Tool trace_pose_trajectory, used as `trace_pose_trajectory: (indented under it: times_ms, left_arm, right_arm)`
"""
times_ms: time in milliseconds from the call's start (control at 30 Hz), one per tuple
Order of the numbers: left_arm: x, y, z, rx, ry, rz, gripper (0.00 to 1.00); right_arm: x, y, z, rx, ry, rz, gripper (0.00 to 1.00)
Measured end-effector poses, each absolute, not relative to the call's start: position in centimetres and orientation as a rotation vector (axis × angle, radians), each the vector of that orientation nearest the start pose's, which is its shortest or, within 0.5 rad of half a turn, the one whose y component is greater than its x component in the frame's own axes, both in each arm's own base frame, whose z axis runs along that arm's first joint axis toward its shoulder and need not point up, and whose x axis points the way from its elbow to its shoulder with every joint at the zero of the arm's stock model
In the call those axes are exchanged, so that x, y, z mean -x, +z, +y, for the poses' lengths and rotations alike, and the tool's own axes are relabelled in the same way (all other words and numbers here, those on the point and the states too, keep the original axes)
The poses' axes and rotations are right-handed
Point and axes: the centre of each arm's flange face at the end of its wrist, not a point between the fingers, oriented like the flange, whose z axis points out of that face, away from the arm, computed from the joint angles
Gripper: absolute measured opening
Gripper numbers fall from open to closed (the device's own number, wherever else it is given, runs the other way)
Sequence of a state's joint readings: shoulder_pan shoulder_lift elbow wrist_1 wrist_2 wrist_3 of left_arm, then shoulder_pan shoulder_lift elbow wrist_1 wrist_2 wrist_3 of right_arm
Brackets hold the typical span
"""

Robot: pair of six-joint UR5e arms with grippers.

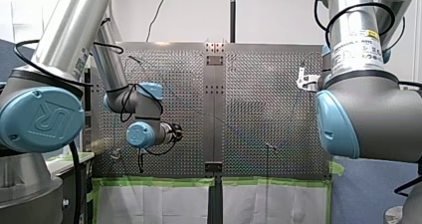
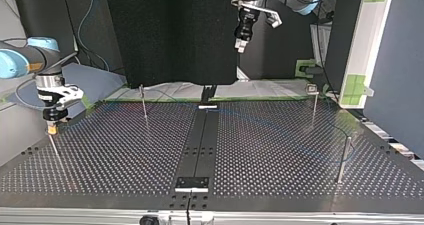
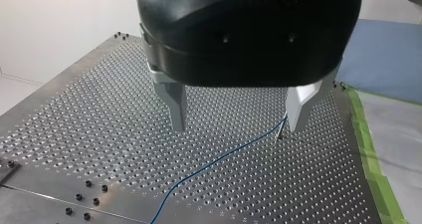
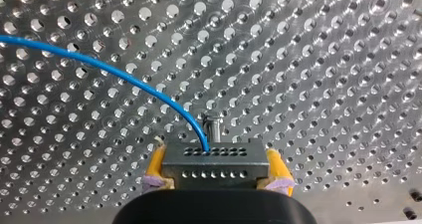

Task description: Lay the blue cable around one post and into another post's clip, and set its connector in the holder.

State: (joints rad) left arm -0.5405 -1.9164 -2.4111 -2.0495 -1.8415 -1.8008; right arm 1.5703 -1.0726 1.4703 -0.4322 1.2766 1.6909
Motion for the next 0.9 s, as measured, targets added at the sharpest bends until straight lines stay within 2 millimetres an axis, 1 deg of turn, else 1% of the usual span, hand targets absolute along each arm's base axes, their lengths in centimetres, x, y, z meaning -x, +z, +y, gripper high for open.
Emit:
trace_pose_trajectory:
  times_ms: [100,333,900]
  left_arm:
    - [-26.87,9.06,-28.56,-0.053,-0.358,1.673,1.0]
    - [-26.85,9.04,-28.56,-0.054,-0.358,1.675,1.0]
    - [-26.87,9.03,-28.51,-0.052,-0.356,1.676,1.0]
  right_arm:
    - [-16.12,28.78,-66.21,-1.339,1.523,-1.177,0.0]
    - [-15.94,28.49,-66.19,-1.341,1.518,-1.186,0.0]
    - [-15.96,28.54,-66.2,-1.34,1.519,-1.184,0.0]
